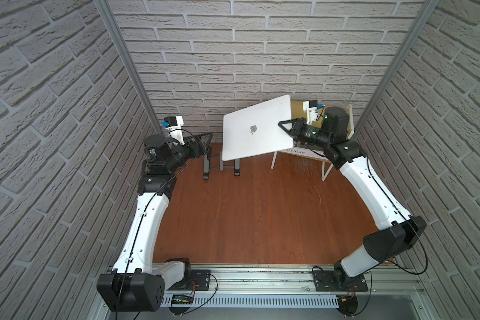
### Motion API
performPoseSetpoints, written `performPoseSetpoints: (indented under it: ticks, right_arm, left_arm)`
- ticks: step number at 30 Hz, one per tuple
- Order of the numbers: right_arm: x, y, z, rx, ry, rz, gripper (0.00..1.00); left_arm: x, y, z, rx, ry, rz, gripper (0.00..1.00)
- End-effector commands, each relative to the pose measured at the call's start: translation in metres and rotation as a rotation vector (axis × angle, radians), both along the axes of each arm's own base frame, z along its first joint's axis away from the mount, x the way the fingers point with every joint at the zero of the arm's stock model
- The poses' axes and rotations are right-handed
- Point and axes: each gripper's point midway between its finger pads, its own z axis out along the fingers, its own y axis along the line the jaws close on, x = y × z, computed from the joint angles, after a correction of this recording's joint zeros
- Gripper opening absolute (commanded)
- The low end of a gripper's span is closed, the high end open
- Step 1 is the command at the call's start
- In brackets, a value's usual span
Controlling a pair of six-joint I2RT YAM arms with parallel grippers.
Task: Close the laptop lid and set it aside
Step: Pick up the laptop from the computer stand, then place the laptop on the shelf.
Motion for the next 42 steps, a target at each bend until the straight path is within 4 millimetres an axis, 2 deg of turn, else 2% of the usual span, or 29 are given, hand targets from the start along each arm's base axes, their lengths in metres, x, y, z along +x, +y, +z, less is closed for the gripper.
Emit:
performPoseSetpoints:
  ticks: [1, 8, 14, 19, 23, 31, 42]
  right_arm:
    - [-0.032, -0.031, 0.102, 0.139, -0.245, -0.009, 0.03]
    - [-0.020, -0.081, 0.122, 0.248, -0.241, -0.066, 0.03]
    - [-0.007, -0.122, 0.138, 0.325, -0.252, -0.157, 0.03]
    - [0.014, -0.141, 0.137, 0.345, -0.215, -0.201, 0.03]
    - [0.028, -0.155, 0.124, 0.315, -0.166, -0.263, 0.03]
    - [0.043, -0.176, 0.112, 0.274, -0.097, -0.306, 0.03]
    - [0.059, -0.206, 0.089, 0.239, -0.052, -0.367, 0.03]
  left_arm:
    - [-0.005, -0.019, 0.007, 0.089, -0.051, -0.030, 0.91]
    - [-0.006, -0.075, 0.006, 0.153, -0.113, -0.160, 0.98]
    - [0.000, -0.119, -0.008, 0.193, -0.108, -0.258, 0.98]
    - [0.012, -0.140, -0.025, 0.204, -0.074, -0.290, 0.98]
    - [0.018, -0.151, -0.039, 0.211, -0.044, -0.306, 0.98]
    - [0.024, -0.154, -0.059, 0.225, -0.007, -0.308, 0.98]
    - [0.024, -0.153, -0.069, 0.229, 0.011, -0.305, 0.98]
